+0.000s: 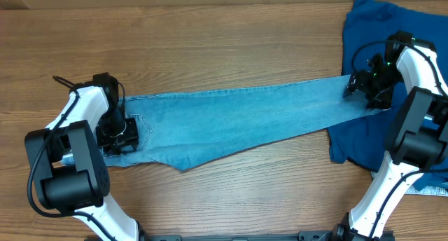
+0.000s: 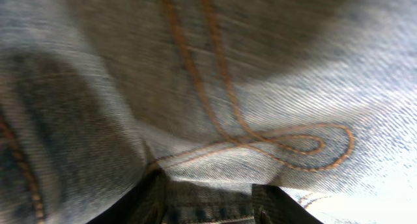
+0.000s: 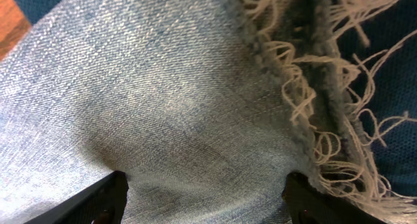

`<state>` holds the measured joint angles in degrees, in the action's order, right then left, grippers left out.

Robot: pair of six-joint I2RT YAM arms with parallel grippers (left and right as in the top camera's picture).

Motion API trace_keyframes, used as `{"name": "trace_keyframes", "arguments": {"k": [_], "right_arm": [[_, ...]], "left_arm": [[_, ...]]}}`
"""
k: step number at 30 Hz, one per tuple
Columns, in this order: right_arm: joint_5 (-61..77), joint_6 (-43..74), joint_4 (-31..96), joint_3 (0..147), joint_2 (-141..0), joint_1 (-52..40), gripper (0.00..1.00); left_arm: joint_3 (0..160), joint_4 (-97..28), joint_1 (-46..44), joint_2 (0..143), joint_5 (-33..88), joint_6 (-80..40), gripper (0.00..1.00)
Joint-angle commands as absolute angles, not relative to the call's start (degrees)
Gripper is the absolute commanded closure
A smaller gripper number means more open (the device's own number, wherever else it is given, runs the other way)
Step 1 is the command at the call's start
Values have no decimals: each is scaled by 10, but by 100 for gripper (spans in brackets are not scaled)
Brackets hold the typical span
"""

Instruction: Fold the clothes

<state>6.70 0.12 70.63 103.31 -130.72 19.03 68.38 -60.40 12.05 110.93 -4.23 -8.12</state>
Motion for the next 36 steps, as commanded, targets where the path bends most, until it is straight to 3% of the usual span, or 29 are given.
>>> {"name": "trace_keyframes", "arguments": {"k": [1,7,9,12,15,19,25,28,32,33,34,36], "right_arm": [[27,3,696,1013,-1318,217,18],[76,-10,693,1017,-1317,213,13],[102,-17,705,1037,-1312,211,0],[147,-17,732,1083,-1287,209,0],[183,-17,777,1133,-1257,209,0],[183,-17,814,1159,-1220,209,0],[196,-17,831,1159,-1217,206,0],[196,-17,830,1159,-1217,206,0],[196,-19,829,1159,-1217,206,0],[196,-20,829,1159,-1217,206,8],[198,-32,829,1159,-1217,206,30],[198,-32,829,1159,-1217,206,35]], "left_arm": [[658,-574,184,1131,-198,-118,54],[659,-563,181,1131,-178,-110,53],[659,-555,184,1131,-161,-95,53],[663,-537,185,1131,-168,-74,53],[674,-510,195,1131,-163,-73,45],[741,-519,254,1131,-117,-61,45],[877,-585,289,1131,-50,-7,46],[955,-655,285,1131,-14,0,51],[1003,-732,277,1130,-38,-6,55],[997,-733,278,1131,-60,-20,57],[986,-730,282,1131,-81,-34,58],[964,-718,295,1131,-99,-44,60]]}}
